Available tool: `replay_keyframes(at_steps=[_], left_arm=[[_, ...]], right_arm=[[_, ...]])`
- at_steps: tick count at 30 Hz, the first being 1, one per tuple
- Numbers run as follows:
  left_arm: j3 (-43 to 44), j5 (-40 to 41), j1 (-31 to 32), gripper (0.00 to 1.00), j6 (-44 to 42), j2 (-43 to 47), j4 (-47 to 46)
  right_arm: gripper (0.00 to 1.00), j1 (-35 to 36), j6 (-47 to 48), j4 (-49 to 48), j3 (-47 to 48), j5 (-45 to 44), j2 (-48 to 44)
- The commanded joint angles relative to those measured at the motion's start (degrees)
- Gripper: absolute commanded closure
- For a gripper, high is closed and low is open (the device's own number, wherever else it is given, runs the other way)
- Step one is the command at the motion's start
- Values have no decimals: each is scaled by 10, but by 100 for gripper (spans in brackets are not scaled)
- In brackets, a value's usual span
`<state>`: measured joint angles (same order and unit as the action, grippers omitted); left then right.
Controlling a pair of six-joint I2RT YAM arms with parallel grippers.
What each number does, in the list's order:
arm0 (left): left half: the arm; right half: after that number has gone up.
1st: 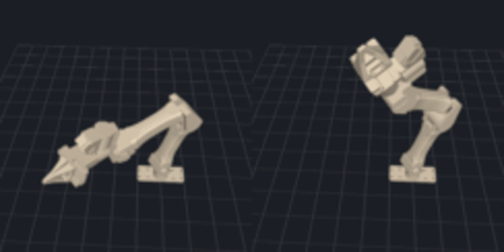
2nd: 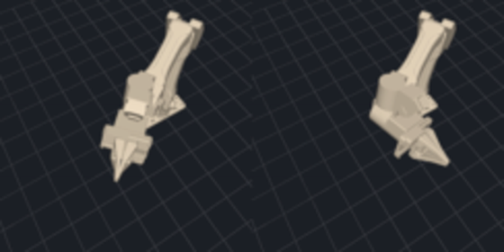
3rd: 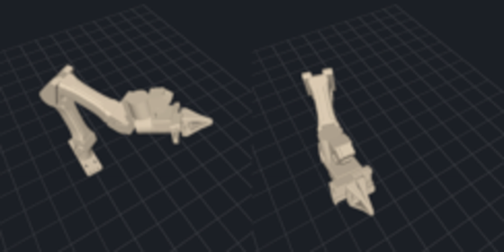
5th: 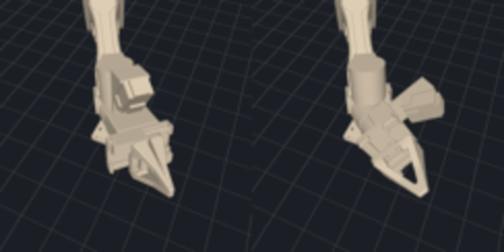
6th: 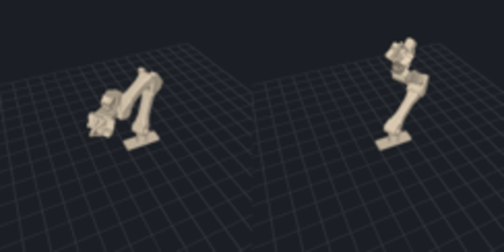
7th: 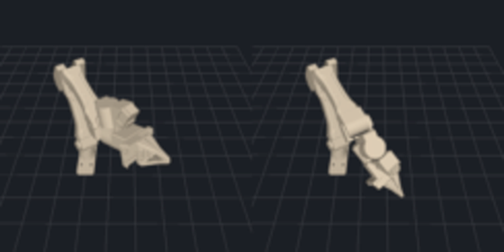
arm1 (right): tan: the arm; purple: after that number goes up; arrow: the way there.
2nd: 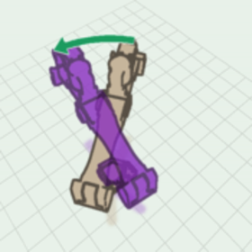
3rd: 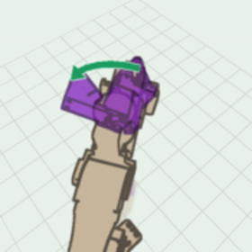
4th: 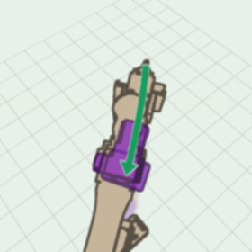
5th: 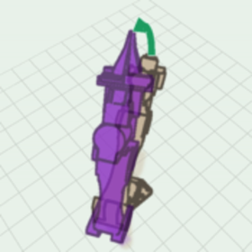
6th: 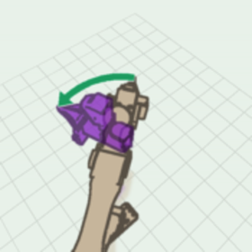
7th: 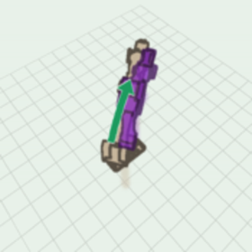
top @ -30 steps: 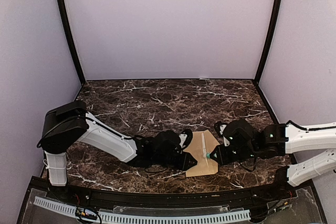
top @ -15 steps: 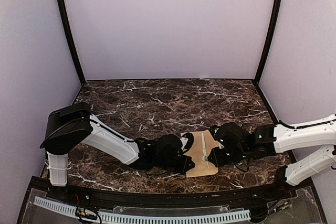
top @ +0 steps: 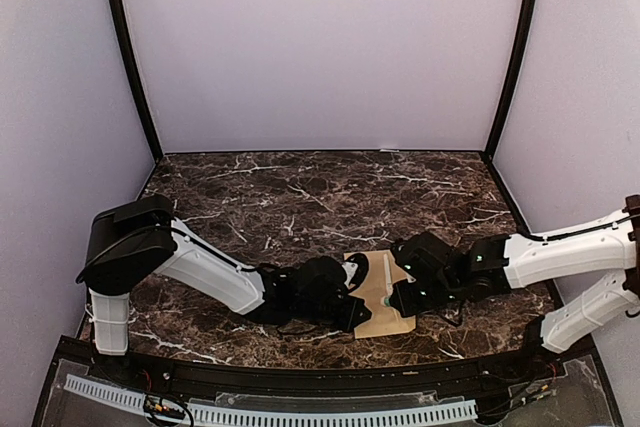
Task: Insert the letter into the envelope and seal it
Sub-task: Paint the envelope at the center of the board.
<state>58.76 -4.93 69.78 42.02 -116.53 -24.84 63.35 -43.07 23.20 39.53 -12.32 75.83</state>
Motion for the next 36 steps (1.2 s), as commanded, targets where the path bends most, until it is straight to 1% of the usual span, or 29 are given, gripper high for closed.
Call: replay_keyframes(at_steps=[1, 17, 29, 36], left_arm=[[-20, -1, 6, 100, -2, -10, 36], [-21, -9, 6, 100, -7, -12, 33], [-25, -24, 6, 100, -13, -15, 27], [-30, -33, 6, 100, -14, -15, 12]], right_arm=[[100, -3, 4, -2, 18, -22, 15], [100, -10, -3, -11, 42, -53, 55], [100, -21, 17, -43, 62, -45, 96], [100, -27, 35, -77, 74, -16, 112]])
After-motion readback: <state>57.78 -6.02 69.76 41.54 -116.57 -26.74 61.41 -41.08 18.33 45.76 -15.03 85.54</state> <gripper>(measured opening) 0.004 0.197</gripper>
